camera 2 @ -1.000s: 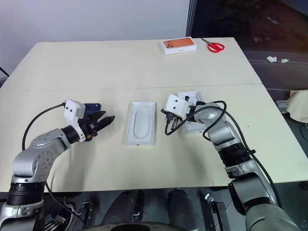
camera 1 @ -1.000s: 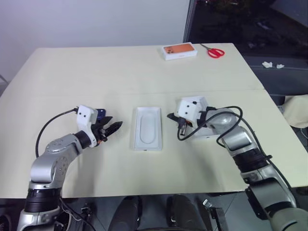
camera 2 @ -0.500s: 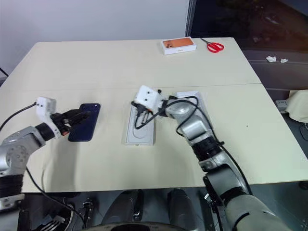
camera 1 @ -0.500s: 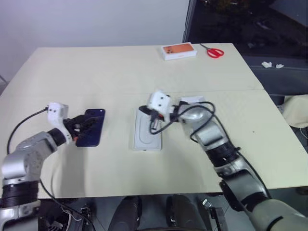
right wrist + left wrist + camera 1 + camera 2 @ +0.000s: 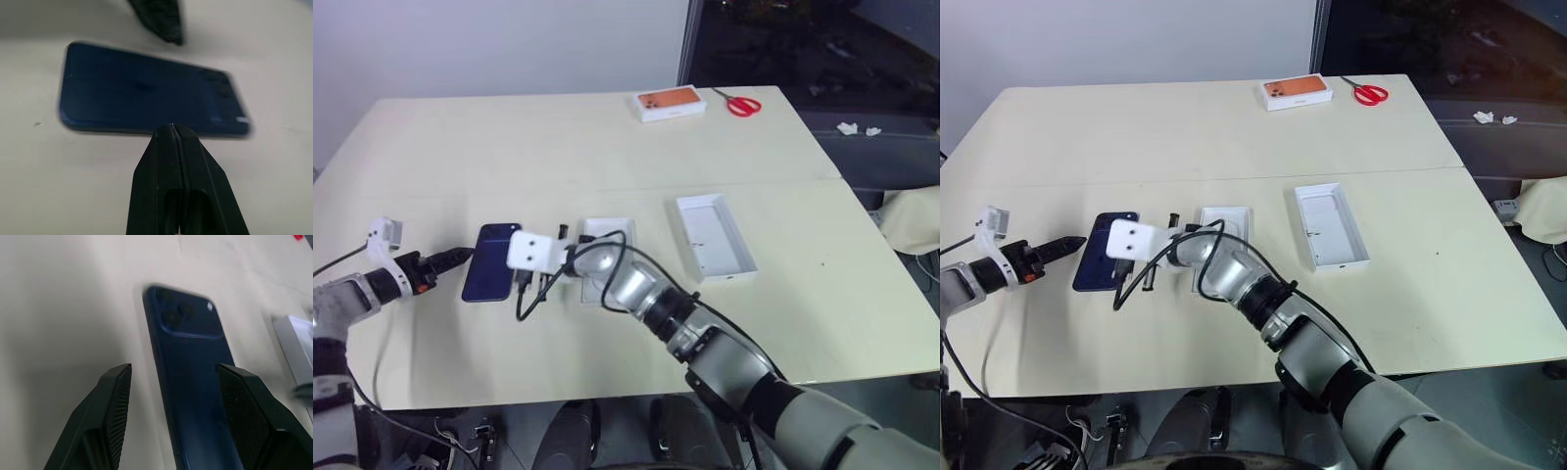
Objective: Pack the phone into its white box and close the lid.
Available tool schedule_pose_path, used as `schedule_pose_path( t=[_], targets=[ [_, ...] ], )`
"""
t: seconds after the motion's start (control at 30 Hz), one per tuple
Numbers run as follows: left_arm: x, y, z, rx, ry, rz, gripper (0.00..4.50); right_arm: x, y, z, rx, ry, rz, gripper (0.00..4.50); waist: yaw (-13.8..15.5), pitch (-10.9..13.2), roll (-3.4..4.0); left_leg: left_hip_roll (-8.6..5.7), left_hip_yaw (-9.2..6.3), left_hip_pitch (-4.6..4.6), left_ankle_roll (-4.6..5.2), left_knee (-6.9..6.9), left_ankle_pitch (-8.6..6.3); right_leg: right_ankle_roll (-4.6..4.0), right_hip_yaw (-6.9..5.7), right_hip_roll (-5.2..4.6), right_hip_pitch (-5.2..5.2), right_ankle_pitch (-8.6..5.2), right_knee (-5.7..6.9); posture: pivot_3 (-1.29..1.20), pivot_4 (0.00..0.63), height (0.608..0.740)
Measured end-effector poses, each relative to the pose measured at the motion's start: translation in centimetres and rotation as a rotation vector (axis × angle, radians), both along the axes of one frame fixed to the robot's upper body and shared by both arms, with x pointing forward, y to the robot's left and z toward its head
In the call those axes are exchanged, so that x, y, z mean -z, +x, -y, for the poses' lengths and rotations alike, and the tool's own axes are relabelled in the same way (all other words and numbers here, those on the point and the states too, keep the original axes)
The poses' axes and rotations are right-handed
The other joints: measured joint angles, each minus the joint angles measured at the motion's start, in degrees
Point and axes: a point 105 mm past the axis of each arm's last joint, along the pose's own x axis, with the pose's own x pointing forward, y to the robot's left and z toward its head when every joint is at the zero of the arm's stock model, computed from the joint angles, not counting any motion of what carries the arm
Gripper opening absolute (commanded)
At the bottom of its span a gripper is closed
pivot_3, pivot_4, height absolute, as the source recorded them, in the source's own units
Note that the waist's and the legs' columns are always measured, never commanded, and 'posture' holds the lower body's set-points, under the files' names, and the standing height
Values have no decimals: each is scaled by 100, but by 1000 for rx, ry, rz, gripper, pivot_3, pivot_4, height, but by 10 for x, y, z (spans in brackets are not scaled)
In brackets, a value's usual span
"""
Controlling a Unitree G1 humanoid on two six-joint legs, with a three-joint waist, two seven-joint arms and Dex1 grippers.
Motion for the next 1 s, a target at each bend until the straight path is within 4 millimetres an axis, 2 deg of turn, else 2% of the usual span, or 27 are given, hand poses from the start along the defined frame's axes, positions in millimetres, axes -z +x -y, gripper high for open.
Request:
schedule_pose_path(
  t=[0.1,0.37,0.5,0.73,1.0],
  targets=[
    [0,4,1,21,-2,-13,2889,9,5,5,35,-28,-7,28,-4,-1,-1,-2,0,0,1,0,-1,0,2,-2,0,0,3,0,150,740],
    [5,1,21,166,-43,-72,2889,8,10,6,63,-39,24,28,-2,-5,6,-6,1,4,2,-1,-1,0,4,-4,2,0,7,0,150,740],
    [7,1,24,192,-66,-91,2889,4,14,6,72,-61,43,28,2,-8,11,-12,1,9,5,0,-2,0,4,-7,8,0,8,0,150,740],
    [13,3,37,241,-97,-117,2889,8,12,11,84,-87,-88,28,30,-35,44,-26,-1,21,17,4,-9,0,2,-22,25,0,7,0,150,740],
    [16,2,36,255,-49,-143,2889,9,6,10,57,-127,-135,28,12,-59,76,-34,-2,32,22,2,-12,1,6,-27,32,0,8,0,150,740]
  ],
)
